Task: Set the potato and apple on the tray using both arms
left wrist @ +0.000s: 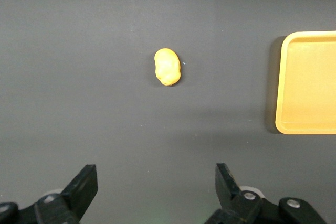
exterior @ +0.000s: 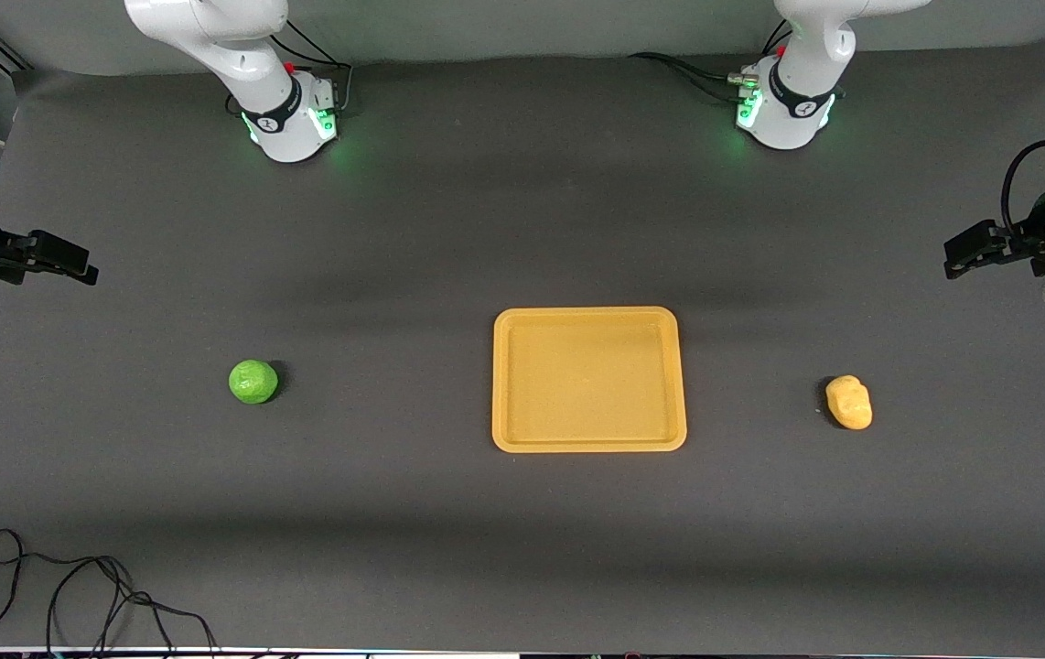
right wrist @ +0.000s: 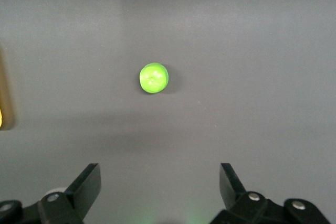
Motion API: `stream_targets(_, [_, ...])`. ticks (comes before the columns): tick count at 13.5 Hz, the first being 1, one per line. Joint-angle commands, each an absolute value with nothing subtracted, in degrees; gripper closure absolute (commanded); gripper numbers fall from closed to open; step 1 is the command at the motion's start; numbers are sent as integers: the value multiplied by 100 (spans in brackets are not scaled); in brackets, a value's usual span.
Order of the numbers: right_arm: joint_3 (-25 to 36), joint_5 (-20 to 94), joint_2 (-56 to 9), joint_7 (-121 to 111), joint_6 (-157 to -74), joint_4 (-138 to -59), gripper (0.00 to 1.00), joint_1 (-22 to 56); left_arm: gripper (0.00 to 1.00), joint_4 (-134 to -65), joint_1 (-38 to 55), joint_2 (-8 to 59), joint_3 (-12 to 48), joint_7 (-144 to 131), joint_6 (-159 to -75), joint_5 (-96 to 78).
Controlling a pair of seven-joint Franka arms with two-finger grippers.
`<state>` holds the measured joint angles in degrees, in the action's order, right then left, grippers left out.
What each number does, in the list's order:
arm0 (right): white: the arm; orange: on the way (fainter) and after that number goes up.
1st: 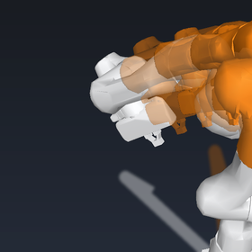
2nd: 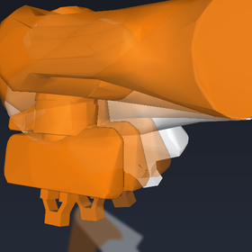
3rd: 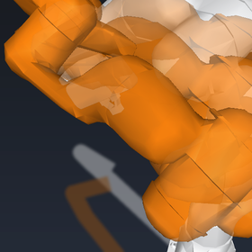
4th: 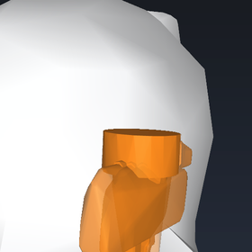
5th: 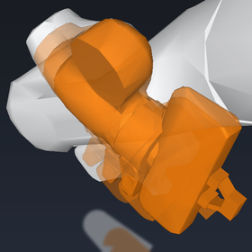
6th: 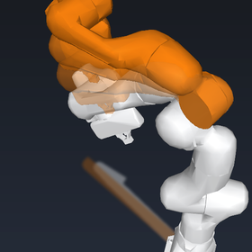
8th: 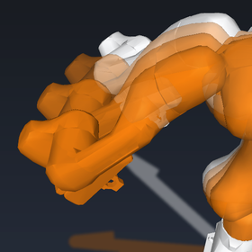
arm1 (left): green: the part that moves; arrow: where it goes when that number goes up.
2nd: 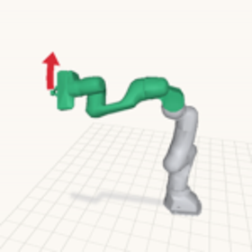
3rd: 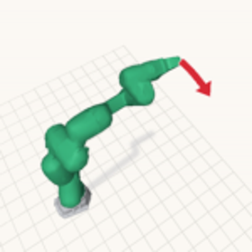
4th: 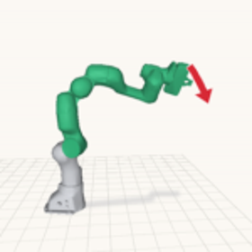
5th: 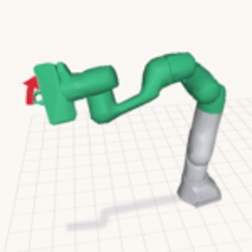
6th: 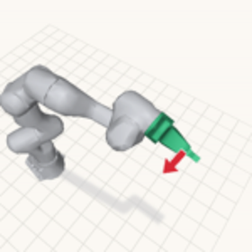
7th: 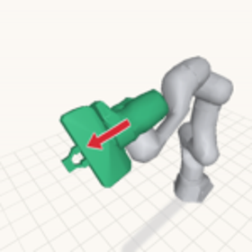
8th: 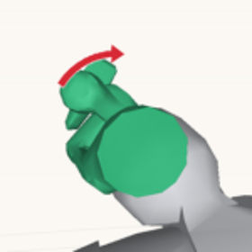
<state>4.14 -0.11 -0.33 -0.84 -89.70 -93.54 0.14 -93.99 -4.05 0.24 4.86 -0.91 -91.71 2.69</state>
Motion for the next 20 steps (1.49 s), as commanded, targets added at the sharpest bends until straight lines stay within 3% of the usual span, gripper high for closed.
stream_targets(1, [413,-35,9,-220,-8851,-9273,0,-17,0,-9378,-387,9,466,-70,-9149,299])
stream_targets(15, [413,9,0,-185,-8851,-9290,0,-18,0,-9387,-369,263,457,-26,-9096,334])
stream_targets(18, [413,9,0,-202,-8851,-9299,0,-9,0,-9361,-343,1113,466,-26,-9289,422])
stream_targets(20, [404,17,0,-202,-8851,-9308,0,-9,0,-9387,-308,1676,466,-26,-10051,439])
